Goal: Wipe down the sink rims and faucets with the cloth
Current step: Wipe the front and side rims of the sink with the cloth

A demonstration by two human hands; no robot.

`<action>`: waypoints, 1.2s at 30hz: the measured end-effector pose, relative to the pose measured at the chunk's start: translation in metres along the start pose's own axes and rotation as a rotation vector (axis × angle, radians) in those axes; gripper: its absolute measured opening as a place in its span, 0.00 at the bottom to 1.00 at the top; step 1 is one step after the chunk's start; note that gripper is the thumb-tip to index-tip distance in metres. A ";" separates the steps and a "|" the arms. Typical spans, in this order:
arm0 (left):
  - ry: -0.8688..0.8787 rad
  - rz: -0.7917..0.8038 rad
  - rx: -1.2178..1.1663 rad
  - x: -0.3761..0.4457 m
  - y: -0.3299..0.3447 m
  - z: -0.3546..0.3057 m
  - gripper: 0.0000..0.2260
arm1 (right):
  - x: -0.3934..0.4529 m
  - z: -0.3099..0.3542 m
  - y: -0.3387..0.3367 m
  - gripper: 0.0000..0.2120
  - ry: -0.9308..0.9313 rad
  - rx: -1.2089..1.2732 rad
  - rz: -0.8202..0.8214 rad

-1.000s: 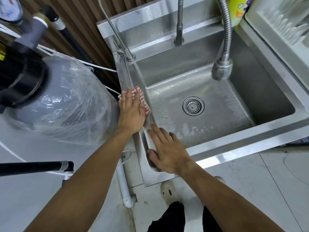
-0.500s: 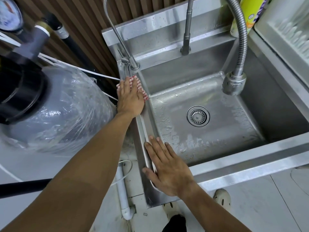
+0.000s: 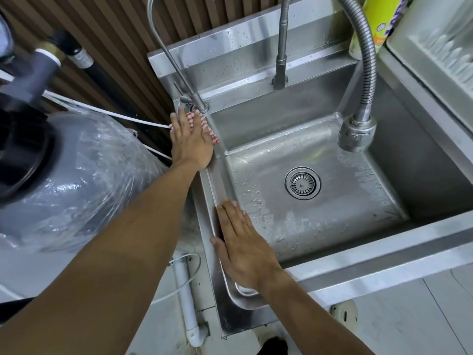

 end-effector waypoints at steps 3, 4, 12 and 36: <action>-0.029 0.015 -0.007 -0.002 -0.001 0.001 0.26 | 0.017 0.003 0.006 0.29 0.150 0.209 -0.052; -0.034 0.030 -0.016 -0.005 -0.001 0.001 0.26 | 0.020 0.002 0.008 0.29 0.222 0.311 -0.075; 0.035 0.009 0.018 -0.071 -0.006 -0.005 0.27 | 0.017 -0.015 0.013 0.28 0.517 0.600 -0.119; -0.150 -0.008 0.024 -0.014 0.000 -0.003 0.27 | 0.022 -0.012 -0.007 0.25 0.541 0.546 -0.085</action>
Point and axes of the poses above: each hand's wrist, its own x-axis towards the middle knuckle, its own y-axis out of the palm, z = x × y, the point moved 7 cm from there along x, towards the middle knuckle, and after that the axes turned 15 degrees about -z, right-handed, at the moved point
